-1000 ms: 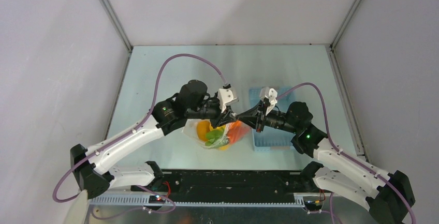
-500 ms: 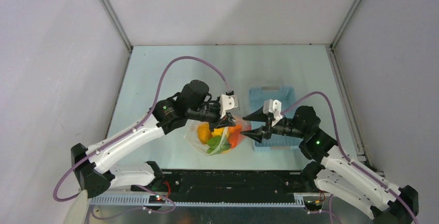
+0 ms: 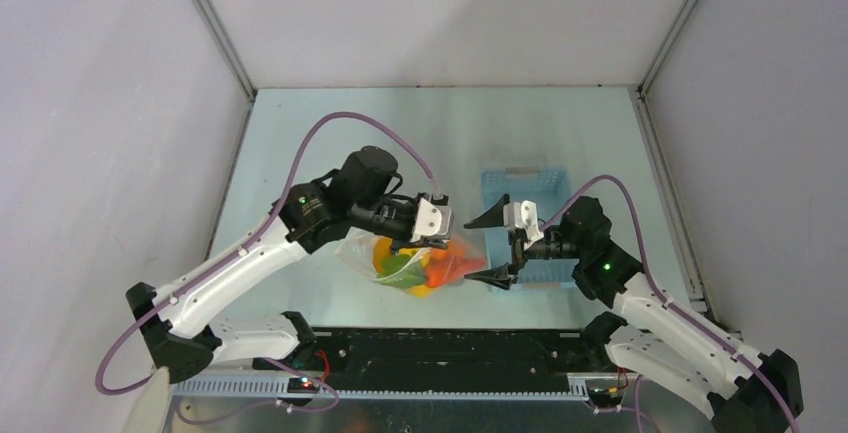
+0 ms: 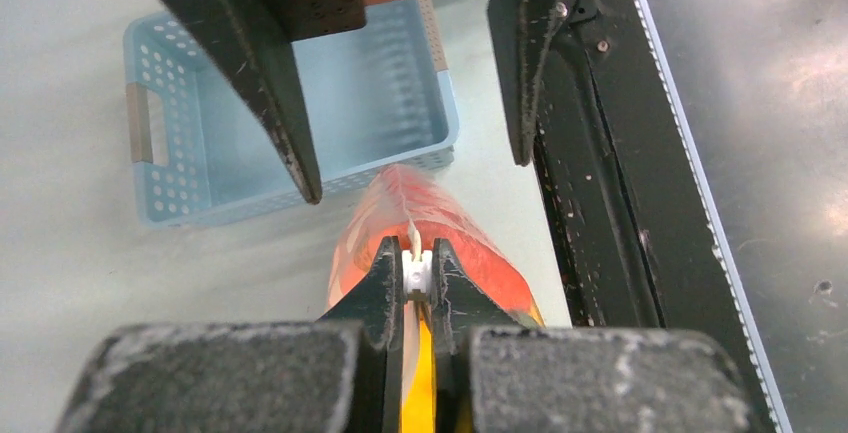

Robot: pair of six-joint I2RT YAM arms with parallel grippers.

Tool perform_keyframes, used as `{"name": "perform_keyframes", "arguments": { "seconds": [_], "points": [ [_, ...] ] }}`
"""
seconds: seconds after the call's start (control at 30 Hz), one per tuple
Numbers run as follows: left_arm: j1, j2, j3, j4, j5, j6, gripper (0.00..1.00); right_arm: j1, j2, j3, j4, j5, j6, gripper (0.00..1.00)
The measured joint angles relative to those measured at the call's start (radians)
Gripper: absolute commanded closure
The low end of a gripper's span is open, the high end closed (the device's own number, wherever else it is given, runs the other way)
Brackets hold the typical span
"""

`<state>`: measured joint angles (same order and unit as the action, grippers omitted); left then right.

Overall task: Place the food in the zip-top bag and seal the zipper
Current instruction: Adjust the zipper food storage bag at the center of the board.

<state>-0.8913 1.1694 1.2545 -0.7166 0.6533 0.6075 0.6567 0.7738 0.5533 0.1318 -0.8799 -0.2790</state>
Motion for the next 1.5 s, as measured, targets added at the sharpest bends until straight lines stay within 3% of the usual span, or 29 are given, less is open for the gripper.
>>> {"name": "perform_keyframes", "arguments": {
  "seconds": [0.3,0.6,0.87,1.13,1.17,1.2,1.23,1.27,1.37,1.5],
  "points": [
    [0.000,0.011,0.075,-0.167,0.050,0.195,1.00,-0.001,0.158,0.006,0.239,-0.072,0.119,0.02],
    [0.000,0.035,0.095,-0.212,0.068,0.256,1.00,0.035,0.292,0.047,0.465,-0.129,0.268,0.14],
    [0.000,0.055,0.095,-0.129,0.026,0.146,1.00,0.094,0.323,0.056,0.499,-0.080,0.320,0.37],
    [-0.005,0.023,0.051,-0.027,-0.017,0.037,0.99,0.150,0.260,0.060,0.307,0.092,0.227,0.81],
    [-0.006,0.017,0.047,-0.026,-0.018,0.035,0.97,0.153,0.253,0.060,0.290,0.107,0.217,0.95],
    [-0.006,0.011,0.047,-0.026,-0.020,0.035,0.88,0.155,0.248,0.060,0.275,0.113,0.208,1.00],
    [-0.005,0.008,0.047,-0.026,-0.021,0.035,0.82,0.158,0.245,0.061,0.270,0.121,0.199,1.00],
    [-0.005,0.006,0.047,-0.025,-0.021,0.035,0.67,0.159,0.242,0.062,0.267,0.124,0.191,1.00],
    [-0.004,0.003,0.047,-0.018,-0.021,0.034,0.39,0.164,0.237,0.063,0.245,0.134,0.178,1.00],
    [-0.004,-0.013,0.043,0.005,-0.021,0.027,0.21,0.165,0.237,0.063,0.216,0.135,0.164,1.00]
  ]
}}
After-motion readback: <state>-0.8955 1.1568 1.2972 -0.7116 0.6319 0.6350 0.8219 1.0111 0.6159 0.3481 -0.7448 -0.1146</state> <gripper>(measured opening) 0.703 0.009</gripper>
